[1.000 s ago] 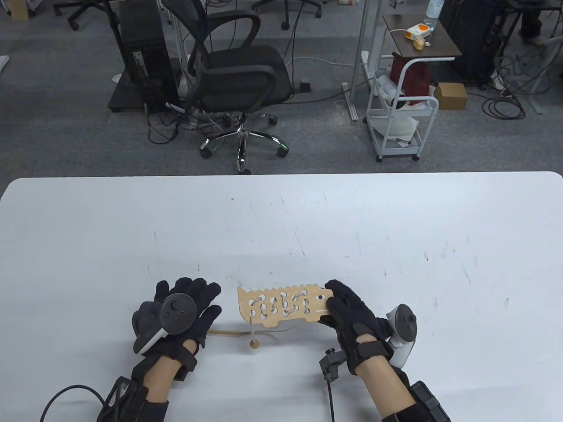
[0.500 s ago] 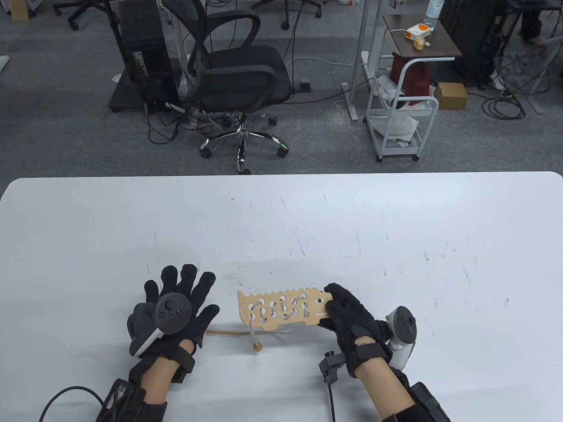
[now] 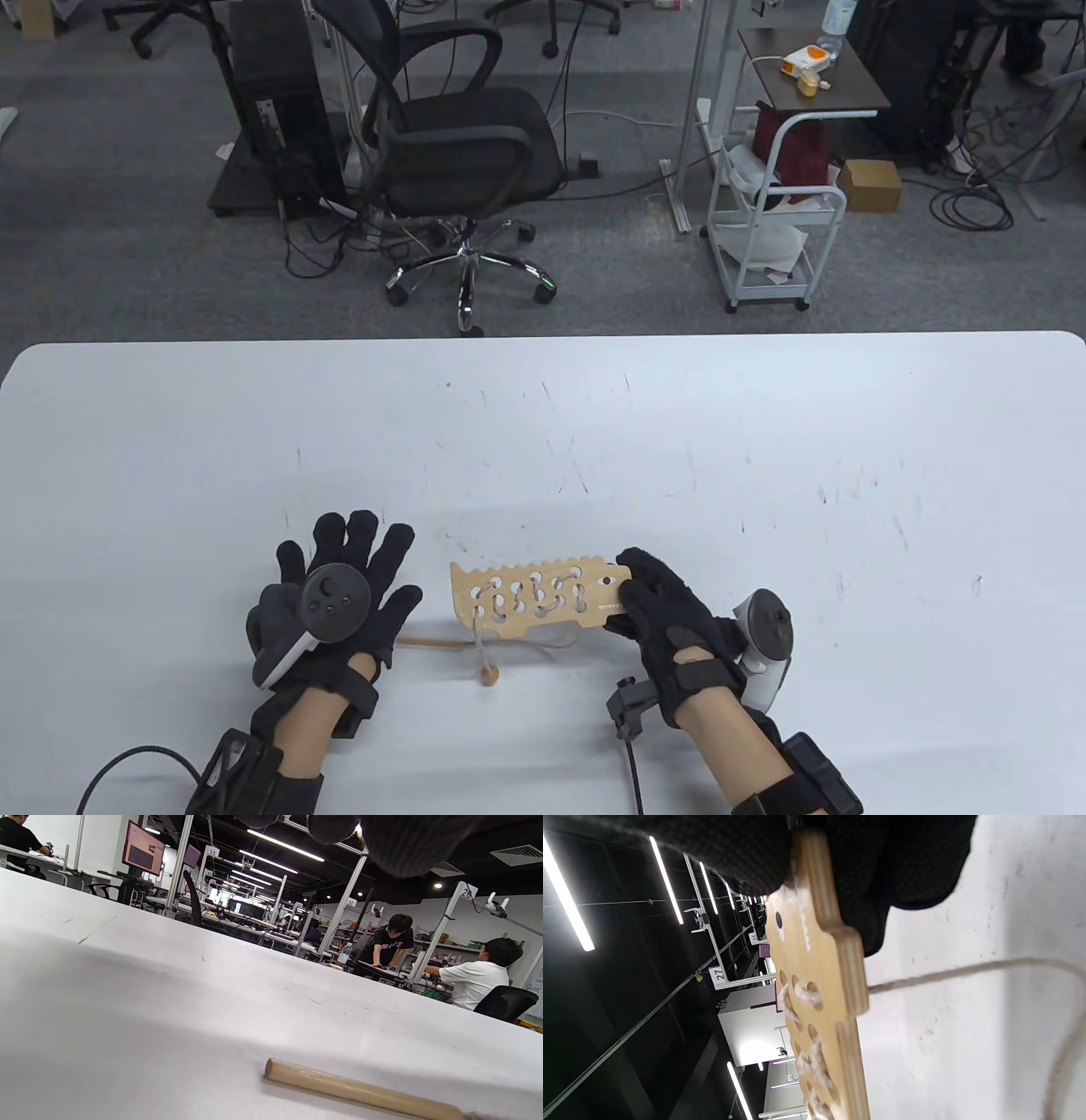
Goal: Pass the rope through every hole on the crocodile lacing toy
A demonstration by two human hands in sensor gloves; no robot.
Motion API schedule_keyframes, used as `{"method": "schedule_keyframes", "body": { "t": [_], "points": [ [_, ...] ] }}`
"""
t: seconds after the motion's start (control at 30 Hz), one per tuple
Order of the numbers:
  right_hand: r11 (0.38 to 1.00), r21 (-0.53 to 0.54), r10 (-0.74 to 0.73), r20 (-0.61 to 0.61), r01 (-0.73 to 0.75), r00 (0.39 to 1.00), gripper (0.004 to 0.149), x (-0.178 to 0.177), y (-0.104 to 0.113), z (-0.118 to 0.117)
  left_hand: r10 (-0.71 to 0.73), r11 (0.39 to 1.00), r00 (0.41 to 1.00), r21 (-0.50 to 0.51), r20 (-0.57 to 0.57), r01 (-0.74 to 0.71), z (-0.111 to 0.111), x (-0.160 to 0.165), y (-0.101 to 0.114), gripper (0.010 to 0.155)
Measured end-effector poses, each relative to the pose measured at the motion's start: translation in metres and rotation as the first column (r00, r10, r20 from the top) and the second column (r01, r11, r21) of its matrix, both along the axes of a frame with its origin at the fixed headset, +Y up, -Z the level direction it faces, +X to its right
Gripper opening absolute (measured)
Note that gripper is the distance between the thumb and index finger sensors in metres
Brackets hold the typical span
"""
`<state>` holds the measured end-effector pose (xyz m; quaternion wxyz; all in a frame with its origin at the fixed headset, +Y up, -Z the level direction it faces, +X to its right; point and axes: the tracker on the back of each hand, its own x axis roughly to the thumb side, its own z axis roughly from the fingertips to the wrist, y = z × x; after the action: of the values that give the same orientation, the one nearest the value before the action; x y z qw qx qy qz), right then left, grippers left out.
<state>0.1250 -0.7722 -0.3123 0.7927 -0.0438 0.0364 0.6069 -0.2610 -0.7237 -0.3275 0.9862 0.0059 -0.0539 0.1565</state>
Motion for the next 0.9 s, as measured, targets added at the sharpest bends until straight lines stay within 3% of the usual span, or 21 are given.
{"method": "schedule_keyframes", "body": {
  "t": [0.27,0.6,0.9],
  "points": [
    [0.998,-0.026,0.052,0.008,-0.052,0.999,0.054,-0.006,0.002,-0.017,0.010,1.000,0.999,0.005,-0.033,-0.010,0.000,-0.003,0.003,0.072],
    [0.991,-0.097,0.097,0.056,-0.091,0.994,0.055,-0.017,-0.006,-0.060,0.035,0.999,0.998,-0.004,-0.052,-0.035,0.001,-0.006,0.003,0.070],
    [0.952,-0.108,0.297,0.089,-0.287,0.951,0.057,-0.027,-0.007,-0.089,0.047,0.999,0.998,-0.022,-0.042,-0.048,0.000,-0.006,0.003,0.071]
  ]
}}
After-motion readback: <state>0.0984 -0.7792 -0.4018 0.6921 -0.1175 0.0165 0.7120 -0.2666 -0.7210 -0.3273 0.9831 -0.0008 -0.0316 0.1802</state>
